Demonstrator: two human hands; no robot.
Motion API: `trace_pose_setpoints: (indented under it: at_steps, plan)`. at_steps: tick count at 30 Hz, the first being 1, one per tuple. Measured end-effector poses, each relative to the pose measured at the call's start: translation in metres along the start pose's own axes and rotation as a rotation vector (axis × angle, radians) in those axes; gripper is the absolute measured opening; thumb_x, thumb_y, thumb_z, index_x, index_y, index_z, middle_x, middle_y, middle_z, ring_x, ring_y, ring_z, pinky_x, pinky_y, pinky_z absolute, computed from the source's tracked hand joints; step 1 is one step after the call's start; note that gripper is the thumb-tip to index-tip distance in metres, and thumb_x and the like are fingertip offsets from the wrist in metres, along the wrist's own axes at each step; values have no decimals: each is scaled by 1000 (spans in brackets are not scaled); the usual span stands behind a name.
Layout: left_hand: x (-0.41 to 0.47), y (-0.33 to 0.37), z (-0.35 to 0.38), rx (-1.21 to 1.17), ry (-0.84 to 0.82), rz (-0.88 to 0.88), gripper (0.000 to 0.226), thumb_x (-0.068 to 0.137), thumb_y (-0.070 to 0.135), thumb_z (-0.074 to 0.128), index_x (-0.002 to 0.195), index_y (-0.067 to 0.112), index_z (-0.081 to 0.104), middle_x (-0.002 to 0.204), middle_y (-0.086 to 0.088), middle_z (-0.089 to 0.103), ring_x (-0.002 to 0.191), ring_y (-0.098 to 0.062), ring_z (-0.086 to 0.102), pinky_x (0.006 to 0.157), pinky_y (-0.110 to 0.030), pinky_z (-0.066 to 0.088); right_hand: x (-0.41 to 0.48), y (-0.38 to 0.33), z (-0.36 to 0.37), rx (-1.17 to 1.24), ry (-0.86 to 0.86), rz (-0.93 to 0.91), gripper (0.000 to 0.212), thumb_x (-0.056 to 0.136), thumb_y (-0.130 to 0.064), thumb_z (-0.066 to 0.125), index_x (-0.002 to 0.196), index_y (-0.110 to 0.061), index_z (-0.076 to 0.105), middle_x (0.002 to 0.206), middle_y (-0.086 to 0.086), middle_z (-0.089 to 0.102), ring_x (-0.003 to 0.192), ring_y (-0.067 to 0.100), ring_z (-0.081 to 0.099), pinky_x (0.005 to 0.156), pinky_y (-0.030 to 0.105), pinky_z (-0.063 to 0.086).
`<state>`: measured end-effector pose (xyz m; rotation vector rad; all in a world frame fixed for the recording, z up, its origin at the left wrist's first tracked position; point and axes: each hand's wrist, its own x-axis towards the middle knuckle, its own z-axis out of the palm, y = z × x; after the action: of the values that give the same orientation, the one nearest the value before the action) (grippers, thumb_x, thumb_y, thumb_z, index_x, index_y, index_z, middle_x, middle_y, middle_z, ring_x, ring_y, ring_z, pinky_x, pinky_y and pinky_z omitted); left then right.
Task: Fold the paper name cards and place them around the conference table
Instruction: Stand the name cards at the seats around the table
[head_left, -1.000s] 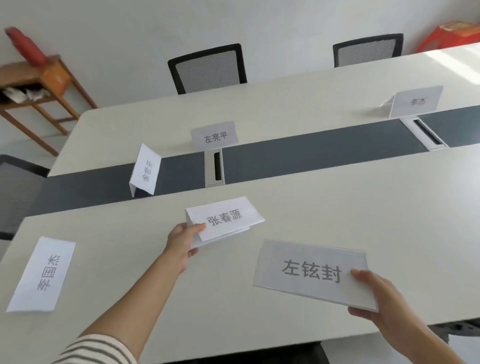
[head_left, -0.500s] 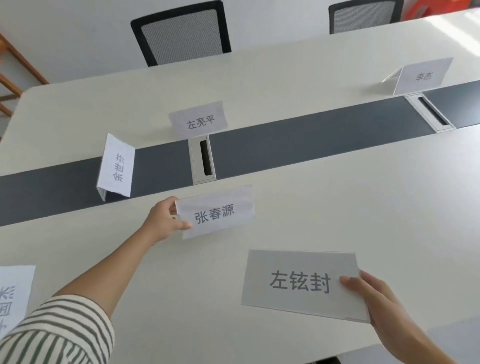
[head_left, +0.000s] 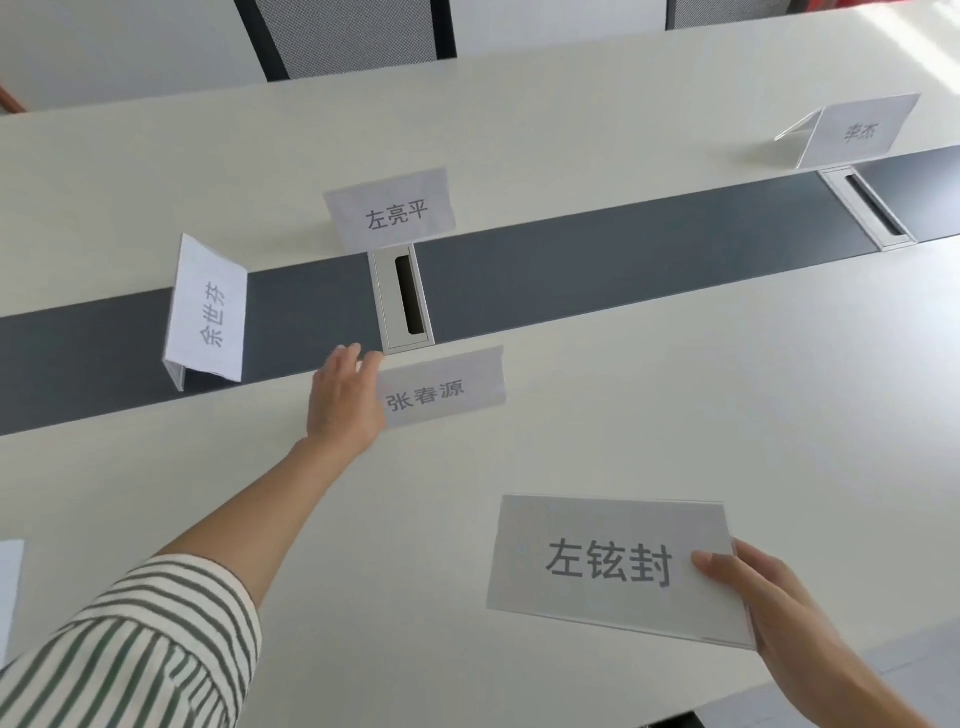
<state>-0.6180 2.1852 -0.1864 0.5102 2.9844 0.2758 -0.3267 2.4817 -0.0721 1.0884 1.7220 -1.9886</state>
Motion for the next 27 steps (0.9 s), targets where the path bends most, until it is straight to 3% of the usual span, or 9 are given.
trace_pose_setpoints:
  at_steps: [3, 5, 7, 12, 16, 18, 22, 24, 27]
  plan:
    - [-15, 34, 11, 146, 17, 124, 68, 84, 18, 57, 147, 14, 30, 154, -19, 27, 144, -38, 20, 114, -56, 18, 0, 2, -1, -6, 5, 9, 48, 56, -38, 72, 98, -18, 76, 102, 15, 76, 88, 28, 72, 74, 41, 52]
    - [-19, 49, 21, 185, -64, 95, 74, 91, 27, 46, 153, 20, 6, 161, -15, 6, 148, -36, 1, 114, -60, 3, 1, 4, -2, -13, 8, 15, 55, 52, -45, 71, 100, -18, 76, 103, 15, 76, 95, 33, 71, 79, 44, 51]
    - [-14, 55, 25, 193, -71, 76, 75, 93, 30, 40, 152, 22, -5, 162, -14, -3, 148, -36, -7, 114, -63, -3, -1, 3, -4, -16, 1, 15, 51, 55, -44, 73, 100, -20, 76, 104, 15, 75, 95, 32, 71, 78, 43, 52]
    - [11, 59, 23, 217, -88, 105, 77, 94, 33, 39, 151, 25, -13, 162, -13, -10, 148, -34, -13, 114, -63, -3, -7, 7, -16, -40, 17, 11, 79, 34, -63, 83, 102, -22, 75, 102, 11, 76, 95, 30, 72, 79, 41, 51]
    - [18, 56, 23, 236, -97, 105, 79, 93, 34, 41, 151, 28, -13, 162, -12, -8, 148, -34, -12, 115, -62, -4, -12, 9, -25, 13, 37, 39, 44, 56, -35, 75, 97, -19, 77, 103, 16, 75, 90, 29, 73, 78, 42, 51]
    - [18, 56, 22, 226, -94, 107, 78, 93, 34, 42, 151, 28, -10, 162, -12, -5, 148, -33, -10, 115, -61, -4, -16, 10, -28, 20, 62, 54, 44, 57, -28, 74, 99, -14, 76, 101, 16, 76, 89, 29, 73, 78, 43, 51]
    - [18, 55, 18, 232, -94, 124, 79, 93, 37, 42, 152, 29, -9, 162, -12, -5, 149, -33, -8, 115, -59, -4, -22, 11, -28, 15, 73, 48, 62, 45, -48, 82, 99, -19, 77, 99, 13, 77, 91, 28, 73, 80, 42, 52]
    - [19, 54, 16, 246, -112, 136, 80, 93, 38, 43, 151, 29, -11, 162, -12, -6, 148, -33, -10, 116, -58, -4, -25, 11, -28, 37, 77, 45, 44, 59, -32, 77, 99, -16, 77, 101, 15, 76, 89, 27, 73, 77, 41, 51]
    - [18, 55, 9, 245, -156, 128, 81, 92, 37, 44, 152, 28, -10, 162, -13, -7, 148, -33, -10, 117, -56, -3, -31, 13, -30, 41, 92, 22, 36, 62, -23, 74, 98, -16, 77, 102, 16, 76, 89, 30, 71, 74, 40, 51]
